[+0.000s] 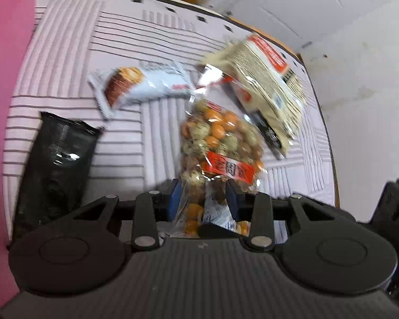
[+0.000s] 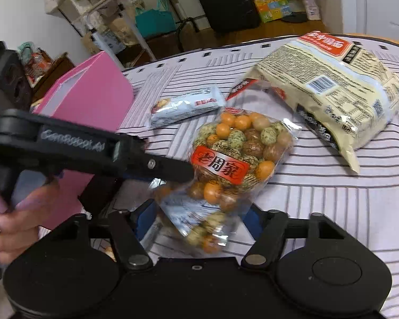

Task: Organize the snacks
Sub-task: 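Close the left tool on the second red-labelled bean bag, then lift the bean bag with the left tool and carry it over the pink box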

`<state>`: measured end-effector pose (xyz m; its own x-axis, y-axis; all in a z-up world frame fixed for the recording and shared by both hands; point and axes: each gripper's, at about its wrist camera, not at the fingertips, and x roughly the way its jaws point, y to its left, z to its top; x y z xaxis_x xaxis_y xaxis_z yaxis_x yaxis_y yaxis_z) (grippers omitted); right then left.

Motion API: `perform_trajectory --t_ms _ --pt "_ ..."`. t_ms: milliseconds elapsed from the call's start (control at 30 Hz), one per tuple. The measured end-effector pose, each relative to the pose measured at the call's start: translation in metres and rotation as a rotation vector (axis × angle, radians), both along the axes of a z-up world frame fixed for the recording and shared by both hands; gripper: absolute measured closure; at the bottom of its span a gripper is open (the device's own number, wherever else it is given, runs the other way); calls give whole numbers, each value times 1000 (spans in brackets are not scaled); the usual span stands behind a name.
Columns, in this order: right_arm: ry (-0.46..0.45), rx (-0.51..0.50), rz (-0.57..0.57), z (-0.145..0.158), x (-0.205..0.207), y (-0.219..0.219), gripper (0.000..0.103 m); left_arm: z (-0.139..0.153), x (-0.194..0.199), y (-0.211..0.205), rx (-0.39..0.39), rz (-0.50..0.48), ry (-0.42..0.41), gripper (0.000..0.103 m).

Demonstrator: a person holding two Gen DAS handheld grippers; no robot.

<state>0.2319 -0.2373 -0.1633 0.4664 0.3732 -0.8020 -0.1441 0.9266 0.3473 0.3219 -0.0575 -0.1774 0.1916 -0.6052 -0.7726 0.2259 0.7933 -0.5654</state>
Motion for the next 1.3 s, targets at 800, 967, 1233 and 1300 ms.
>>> perform_trajectory --t_ms 800,967,1233,1300 --pt "-69 -209 -7 -8 -13 15 17 1 -28 -40 96 -119 -150 67" --pt "-57 -209 -15 -1 -22 13 17 7 -37 -45 99 -123 -142 67" --pt "-41 -241 -7 22 -40 18 18 31 -60 -42 72 -132 -128 67" --pt "-49 -253 0 30 -46 22 18 38 -66 -37 63 -135 -133 67"
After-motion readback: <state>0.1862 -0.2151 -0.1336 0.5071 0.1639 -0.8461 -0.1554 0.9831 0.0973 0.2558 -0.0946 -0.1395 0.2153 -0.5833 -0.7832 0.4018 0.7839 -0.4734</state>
